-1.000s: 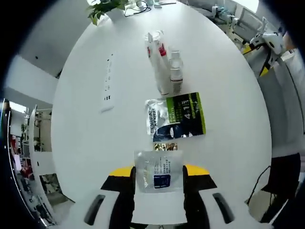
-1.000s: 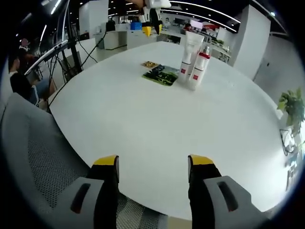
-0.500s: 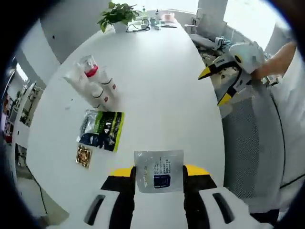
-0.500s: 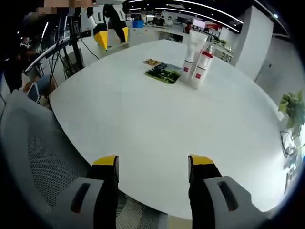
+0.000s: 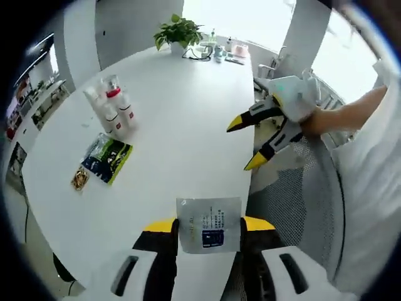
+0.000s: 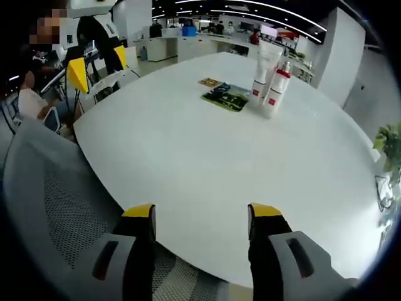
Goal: Arrange the skincare products in the storage area until every visible bottle or jar stands upright without overlapping.
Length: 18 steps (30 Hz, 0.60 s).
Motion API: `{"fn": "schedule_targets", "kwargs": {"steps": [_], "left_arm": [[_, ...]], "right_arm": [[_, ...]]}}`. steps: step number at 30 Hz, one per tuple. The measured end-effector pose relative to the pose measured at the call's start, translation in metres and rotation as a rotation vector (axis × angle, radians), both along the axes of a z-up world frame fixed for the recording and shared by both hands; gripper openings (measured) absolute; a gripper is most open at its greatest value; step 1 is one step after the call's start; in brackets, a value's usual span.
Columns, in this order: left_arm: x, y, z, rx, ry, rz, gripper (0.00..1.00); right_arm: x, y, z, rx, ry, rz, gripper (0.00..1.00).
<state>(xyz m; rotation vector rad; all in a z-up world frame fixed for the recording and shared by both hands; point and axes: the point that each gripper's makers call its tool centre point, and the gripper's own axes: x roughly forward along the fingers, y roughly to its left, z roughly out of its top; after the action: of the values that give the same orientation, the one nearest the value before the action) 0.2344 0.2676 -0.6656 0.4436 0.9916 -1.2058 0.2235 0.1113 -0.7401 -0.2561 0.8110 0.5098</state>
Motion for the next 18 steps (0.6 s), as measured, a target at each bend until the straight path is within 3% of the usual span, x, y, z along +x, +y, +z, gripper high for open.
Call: {"fn": "schedule_targets", "kwargs": {"steps": [3, 10, 13, 18], "left_arm": [[-0.013, 0.001, -0.001, -0.018, -0.009, 0.004, 0.4], [-0.035, 0.002, -0.006, -0.082, -0.011, 0.048, 0.4], [-0.037, 0.0, -0.005, -0.105, -0.039, 0.053, 0.4], [-0.039, -0.004, 0.002, -0.139, -0.084, 0.053, 0.4]], "right_arm": [[0.001, 0.002, 0.004, 0.064, 0.014, -0.024, 0.57], [-0.002, 0.009, 0.006, 0.098, 0.023, -0.006, 0.57], [-0.001, 0.012, 0.012, 0.192, 0.052, -0.042, 0.57], [0.004, 0.008, 0.033, 0.222, 0.002, -0.069, 0.54]]}}
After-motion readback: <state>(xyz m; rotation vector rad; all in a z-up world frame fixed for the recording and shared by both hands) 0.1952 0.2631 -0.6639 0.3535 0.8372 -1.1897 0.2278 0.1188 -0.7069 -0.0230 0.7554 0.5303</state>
